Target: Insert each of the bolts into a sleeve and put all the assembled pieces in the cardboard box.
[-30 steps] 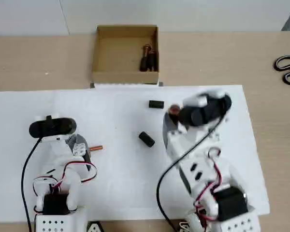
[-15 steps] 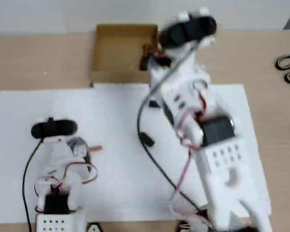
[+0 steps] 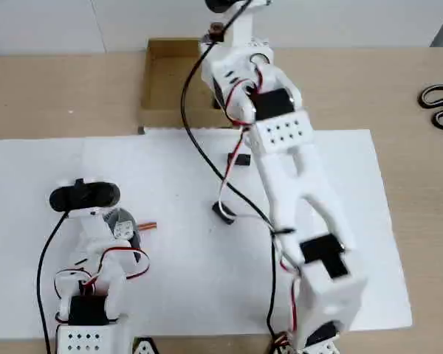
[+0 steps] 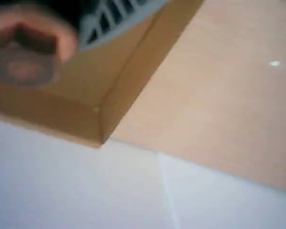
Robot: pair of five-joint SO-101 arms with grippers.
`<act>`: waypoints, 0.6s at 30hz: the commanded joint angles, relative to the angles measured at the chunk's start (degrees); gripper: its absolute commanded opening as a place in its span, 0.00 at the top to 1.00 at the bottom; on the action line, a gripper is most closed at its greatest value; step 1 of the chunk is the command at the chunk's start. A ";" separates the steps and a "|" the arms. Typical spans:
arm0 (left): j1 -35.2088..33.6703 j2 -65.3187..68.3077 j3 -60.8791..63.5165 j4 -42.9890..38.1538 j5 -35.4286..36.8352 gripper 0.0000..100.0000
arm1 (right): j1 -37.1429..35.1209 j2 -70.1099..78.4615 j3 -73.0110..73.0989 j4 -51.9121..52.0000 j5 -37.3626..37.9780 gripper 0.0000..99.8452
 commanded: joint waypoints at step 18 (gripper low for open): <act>0.09 -0.44 -0.48 -1.32 -0.09 0.99 | 0.22 34.24 -32.18 0.22 7.21 0.84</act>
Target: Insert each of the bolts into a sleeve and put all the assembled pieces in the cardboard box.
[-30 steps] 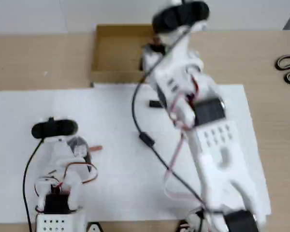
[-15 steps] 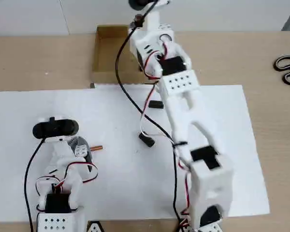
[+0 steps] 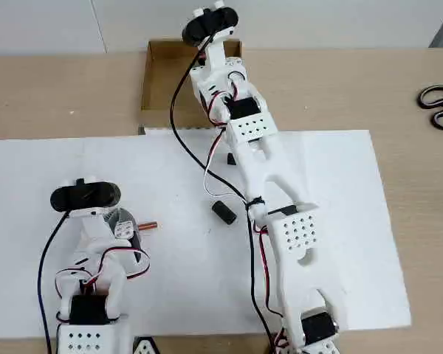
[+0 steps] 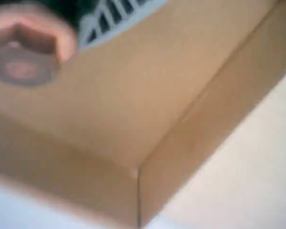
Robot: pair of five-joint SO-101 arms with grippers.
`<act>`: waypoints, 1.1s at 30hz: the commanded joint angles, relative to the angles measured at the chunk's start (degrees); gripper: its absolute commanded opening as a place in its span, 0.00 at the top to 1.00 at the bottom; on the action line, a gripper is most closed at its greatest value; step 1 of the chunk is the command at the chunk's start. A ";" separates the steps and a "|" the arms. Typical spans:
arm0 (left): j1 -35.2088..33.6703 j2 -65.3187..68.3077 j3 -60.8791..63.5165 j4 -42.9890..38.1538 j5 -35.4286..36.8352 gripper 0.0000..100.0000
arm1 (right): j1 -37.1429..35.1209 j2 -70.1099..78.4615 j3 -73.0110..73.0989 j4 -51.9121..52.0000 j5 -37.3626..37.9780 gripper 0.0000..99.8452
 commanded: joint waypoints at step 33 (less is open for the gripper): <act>-0.26 -0.44 -0.40 -1.05 0.18 0.99 | -6.81 -11.21 -32.53 67.12 -4.84 0.78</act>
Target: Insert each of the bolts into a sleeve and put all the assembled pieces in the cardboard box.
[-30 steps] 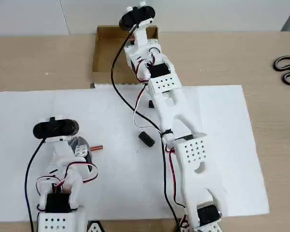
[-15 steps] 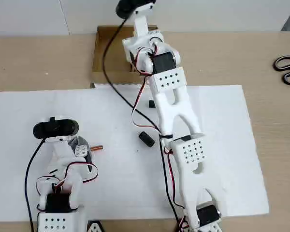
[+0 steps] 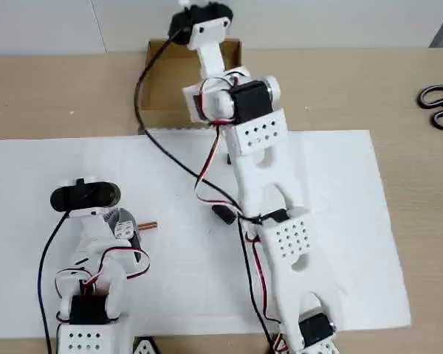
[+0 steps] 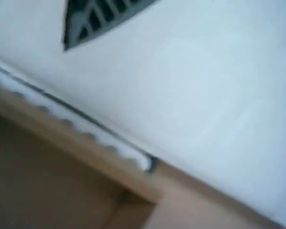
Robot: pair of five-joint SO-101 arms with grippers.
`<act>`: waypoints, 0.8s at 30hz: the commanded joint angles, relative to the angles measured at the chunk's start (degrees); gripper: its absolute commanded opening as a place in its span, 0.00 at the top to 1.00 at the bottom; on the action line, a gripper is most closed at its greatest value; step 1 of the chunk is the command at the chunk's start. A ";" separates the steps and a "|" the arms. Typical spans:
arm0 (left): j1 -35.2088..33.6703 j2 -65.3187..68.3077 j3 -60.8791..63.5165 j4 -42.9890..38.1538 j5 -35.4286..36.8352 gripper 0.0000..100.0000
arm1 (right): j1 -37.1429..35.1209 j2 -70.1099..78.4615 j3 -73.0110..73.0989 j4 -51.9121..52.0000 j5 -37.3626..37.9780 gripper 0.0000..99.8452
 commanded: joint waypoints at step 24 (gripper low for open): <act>-0.35 -0.53 -0.48 0.00 0.00 0.99 | -3.74 -29.49 63.12 0.04 15.30 0.78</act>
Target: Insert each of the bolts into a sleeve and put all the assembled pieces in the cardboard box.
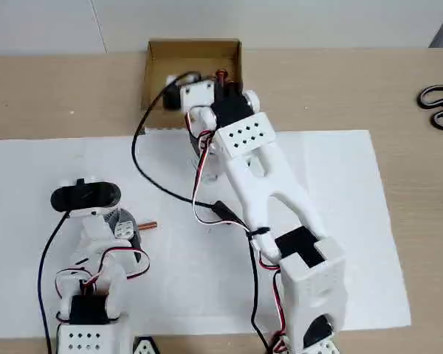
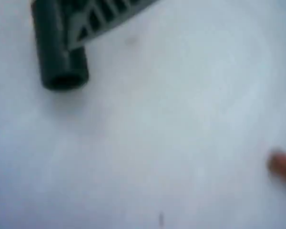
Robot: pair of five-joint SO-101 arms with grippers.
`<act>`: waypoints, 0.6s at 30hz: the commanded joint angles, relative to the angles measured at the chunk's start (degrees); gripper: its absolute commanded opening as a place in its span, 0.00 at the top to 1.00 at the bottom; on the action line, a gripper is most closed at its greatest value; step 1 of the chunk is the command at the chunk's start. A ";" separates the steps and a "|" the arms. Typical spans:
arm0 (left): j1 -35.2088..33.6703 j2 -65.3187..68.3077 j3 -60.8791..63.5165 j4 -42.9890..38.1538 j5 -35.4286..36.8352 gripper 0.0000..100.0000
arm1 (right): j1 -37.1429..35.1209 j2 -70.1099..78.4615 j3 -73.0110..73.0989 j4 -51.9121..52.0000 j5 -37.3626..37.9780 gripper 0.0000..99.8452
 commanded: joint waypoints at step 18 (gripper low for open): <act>-0.35 -0.53 -0.48 -0.18 0.00 0.99 | -4.26 -3.91 10.81 -0.31 5.45 0.78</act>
